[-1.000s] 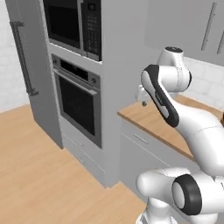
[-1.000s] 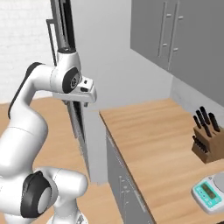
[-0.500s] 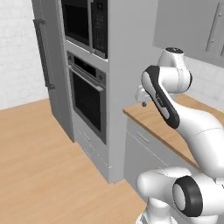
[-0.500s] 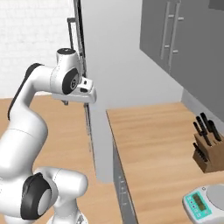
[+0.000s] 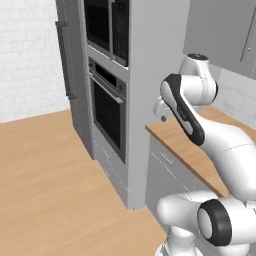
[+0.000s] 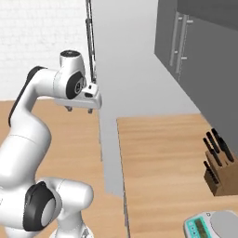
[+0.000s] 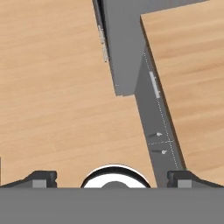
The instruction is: Take a straw from the drawer in front and place it inside the glass cup on the dining counter.
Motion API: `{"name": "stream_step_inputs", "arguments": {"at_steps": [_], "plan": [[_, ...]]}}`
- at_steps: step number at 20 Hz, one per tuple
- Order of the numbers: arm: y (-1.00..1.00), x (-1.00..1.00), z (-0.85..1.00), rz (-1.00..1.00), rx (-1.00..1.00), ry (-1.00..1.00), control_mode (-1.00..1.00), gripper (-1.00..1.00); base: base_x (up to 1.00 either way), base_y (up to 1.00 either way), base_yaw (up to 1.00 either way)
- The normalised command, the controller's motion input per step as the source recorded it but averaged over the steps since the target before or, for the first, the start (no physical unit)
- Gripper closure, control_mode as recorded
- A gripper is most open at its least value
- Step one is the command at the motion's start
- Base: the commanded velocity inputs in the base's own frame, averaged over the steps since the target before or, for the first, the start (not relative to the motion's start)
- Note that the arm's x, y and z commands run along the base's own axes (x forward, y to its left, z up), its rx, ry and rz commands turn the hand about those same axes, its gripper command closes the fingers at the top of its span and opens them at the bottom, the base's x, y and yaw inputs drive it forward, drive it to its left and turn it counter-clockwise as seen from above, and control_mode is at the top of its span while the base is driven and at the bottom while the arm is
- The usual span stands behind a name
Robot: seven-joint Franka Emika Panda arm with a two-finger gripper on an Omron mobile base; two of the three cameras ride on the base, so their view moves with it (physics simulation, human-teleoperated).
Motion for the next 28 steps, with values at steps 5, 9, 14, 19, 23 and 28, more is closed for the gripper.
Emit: {"name": "stream_step_inputs", "arguments": {"at_steps": [5, 9, 14, 19, 23, 28], "plan": [[0.0, 0.0, 0.0, 0.0, 0.0, 0.0, 1.0, -1.0, -0.48, -0.2, 0.08], [0.0, 0.0, 0.0, 0.0, 0.0, 0.0, 1.0, -1.0, -0.29, -0.25, 0.08], [0.0, 0.0, 0.0, 0.0, 0.0, 0.0, 1.0, -1.0, 0.01, -0.17, 0.1], [-0.22, 0.28, -0.13, 0.11, 0.0, 0.0, -1.0, -1.0, 0.04, -0.03, 0.02], [-0.17, 0.38, -0.35, 0.08, -0.01, 0.01, -1.0, -1.0, 0.0, 0.0, 0.0], [0.11, 0.34, -0.87, 0.0, -0.25, 0.11, -1.0, -1.0, 0.0, 0.0, 0.0]]}}
